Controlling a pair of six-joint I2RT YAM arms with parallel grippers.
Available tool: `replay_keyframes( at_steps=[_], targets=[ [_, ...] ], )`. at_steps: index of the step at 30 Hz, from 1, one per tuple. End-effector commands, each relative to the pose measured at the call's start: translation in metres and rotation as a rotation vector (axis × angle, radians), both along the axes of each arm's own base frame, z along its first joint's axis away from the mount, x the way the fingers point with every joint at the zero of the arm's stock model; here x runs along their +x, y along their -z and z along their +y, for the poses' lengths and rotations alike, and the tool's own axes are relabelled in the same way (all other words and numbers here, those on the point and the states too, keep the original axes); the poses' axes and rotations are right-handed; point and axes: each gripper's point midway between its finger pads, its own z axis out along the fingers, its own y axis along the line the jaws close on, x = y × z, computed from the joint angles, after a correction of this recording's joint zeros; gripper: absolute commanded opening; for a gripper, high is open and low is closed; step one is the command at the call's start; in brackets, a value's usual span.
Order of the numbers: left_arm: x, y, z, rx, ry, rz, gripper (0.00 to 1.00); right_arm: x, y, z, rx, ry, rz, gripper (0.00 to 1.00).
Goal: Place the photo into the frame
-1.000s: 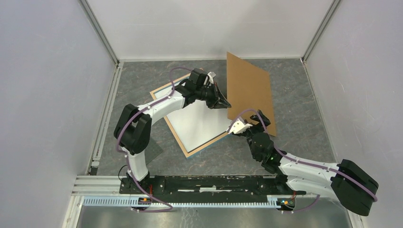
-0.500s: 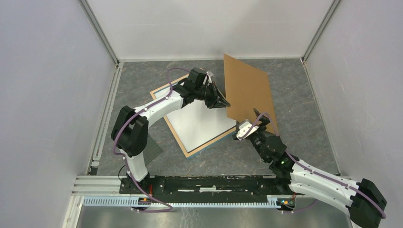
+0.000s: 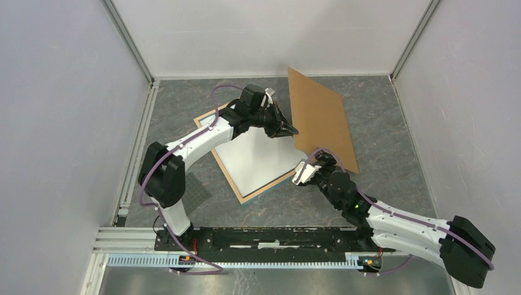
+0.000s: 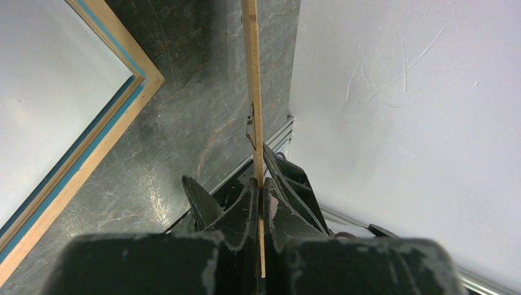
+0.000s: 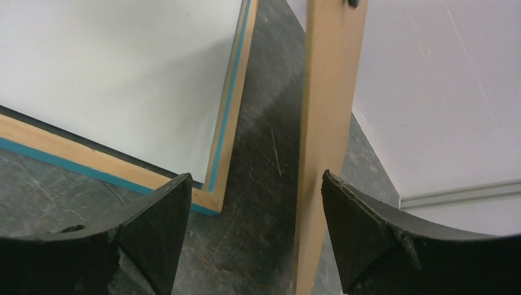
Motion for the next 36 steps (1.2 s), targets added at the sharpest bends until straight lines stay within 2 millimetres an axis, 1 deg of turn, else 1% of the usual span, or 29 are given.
replay_keyframes(
  at_steps=[1,3,5,11,12,13,15,20,21,23,25,26,27,28,29,31,32,33,34,36],
  targets=[
    [-0.008,-0.044,0.001,-0.072,0.006,-0.069,0.02,0.018,-0.033,-0.008,-0.002,0.124,-0.105,0.80],
    [-0.009,-0.042,0.002,-0.065,0.005,-0.067,0.02,0.019,-0.031,-0.010,-0.037,0.149,-0.123,0.77],
    [-0.010,-0.041,0.003,-0.063,0.003,-0.063,0.02,0.019,-0.034,-0.014,-0.044,0.181,-0.144,0.74],
    [-0.012,-0.042,0.003,-0.065,0.004,-0.062,0.02,0.024,-0.044,-0.018,-0.014,0.232,-0.179,0.55],
    [-0.013,-0.042,0.004,-0.064,0.002,-0.060,0.02,0.026,-0.045,-0.018,-0.009,0.249,-0.187,0.50],
    [-0.014,-0.042,0.004,-0.065,0.004,-0.059,0.02,0.027,-0.046,-0.020,-0.006,0.272,-0.190,0.40],
    [-0.016,-0.041,0.004,-0.067,0.012,-0.056,0.02,0.031,-0.051,-0.023,0.000,0.315,-0.204,0.27],
    [-0.027,-0.046,-0.002,-0.106,0.103,-0.072,0.03,0.034,-0.064,-0.035,0.010,0.401,-0.251,0.07],
    [-0.028,-0.049,-0.001,-0.109,0.117,-0.095,0.09,0.034,-0.065,-0.036,0.010,0.405,-0.249,0.04],
    [-0.028,-0.058,0.004,-0.105,0.121,-0.157,0.30,0.033,-0.072,-0.036,0.025,0.403,-0.243,0.00],
    [-0.026,-0.070,0.012,-0.095,0.109,-0.224,0.52,0.032,-0.078,-0.037,0.048,0.400,-0.233,0.00],
    [-0.024,-0.078,0.017,-0.092,0.102,-0.266,0.60,0.031,-0.082,-0.040,0.062,0.412,-0.229,0.00],
    [-0.024,-0.084,0.022,-0.080,0.100,-0.303,0.64,0.030,-0.087,-0.043,0.084,0.428,-0.229,0.00],
    [-0.021,-0.095,0.029,-0.062,0.089,-0.353,0.68,0.028,-0.092,-0.048,0.114,0.453,-0.229,0.00],
    [-0.021,-0.101,0.038,-0.014,0.078,-0.407,0.71,0.027,-0.098,-0.053,0.156,0.478,-0.232,0.00],
    [-0.022,-0.123,0.054,0.071,0.062,-0.536,0.76,0.025,-0.109,-0.061,0.235,0.504,-0.234,0.00],
    [-0.022,-0.130,0.065,0.121,0.041,-0.579,0.77,0.025,-0.114,-0.063,0.273,0.509,-0.229,0.00],
    [-0.023,-0.139,0.075,0.149,0.023,-0.613,0.93,0.025,-0.117,-0.064,0.320,0.517,-0.215,0.00],
    [-0.025,-0.145,0.086,0.188,0.004,-0.646,1.00,0.026,-0.123,-0.065,0.383,0.521,-0.202,0.00],
    [-0.032,-0.161,0.104,0.224,-0.035,-0.708,1.00,0.025,-0.129,-0.069,0.485,0.533,-0.172,0.00]
  ],
)
